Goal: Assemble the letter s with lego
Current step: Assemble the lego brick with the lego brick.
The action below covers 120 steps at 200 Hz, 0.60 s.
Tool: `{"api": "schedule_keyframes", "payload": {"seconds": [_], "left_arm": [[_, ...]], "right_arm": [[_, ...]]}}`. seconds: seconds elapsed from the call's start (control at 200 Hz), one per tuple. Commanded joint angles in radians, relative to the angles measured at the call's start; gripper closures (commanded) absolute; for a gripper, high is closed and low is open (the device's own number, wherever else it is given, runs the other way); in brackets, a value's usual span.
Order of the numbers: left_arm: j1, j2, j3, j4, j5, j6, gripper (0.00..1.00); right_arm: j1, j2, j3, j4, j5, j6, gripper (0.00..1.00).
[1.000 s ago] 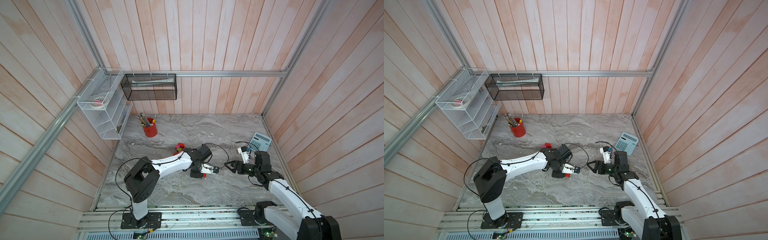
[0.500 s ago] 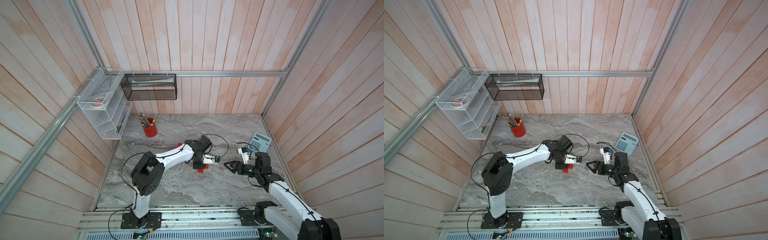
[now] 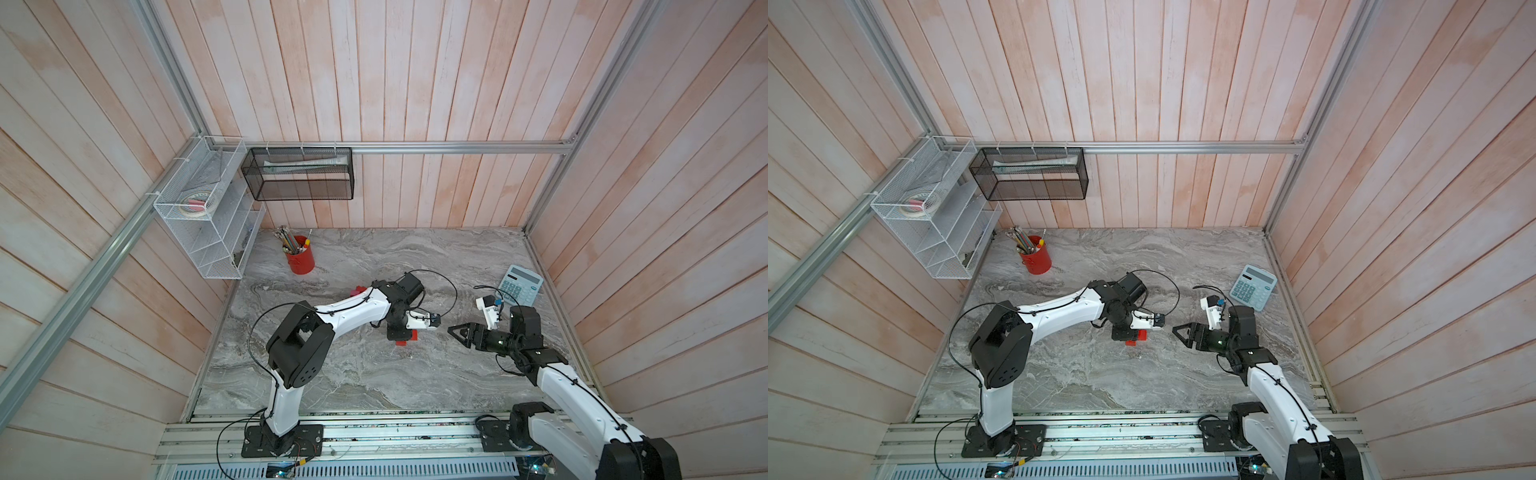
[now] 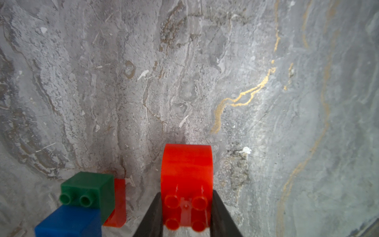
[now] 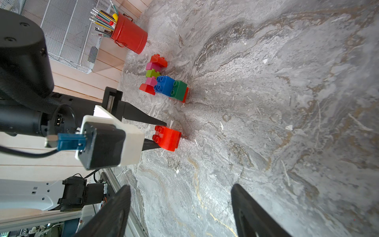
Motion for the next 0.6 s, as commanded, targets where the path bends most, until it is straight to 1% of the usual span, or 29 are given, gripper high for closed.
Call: {"api": "schedule_keyframes", "payload": {"seconds": [0.0,0.595], "left_arm": [[0.005,0.028,0.021,-0.013,0.028,-0.013,0.67],[-0.001,0.036,-0.018,-0.001,0.015,-0.01,0.68]], "right_arm": [[0.005,-0.002,-0.013,0.007,-0.01,0.002,0.21],[0.004,0.013,-0.02,0.021,-0.012,0.004,0.22]]}}
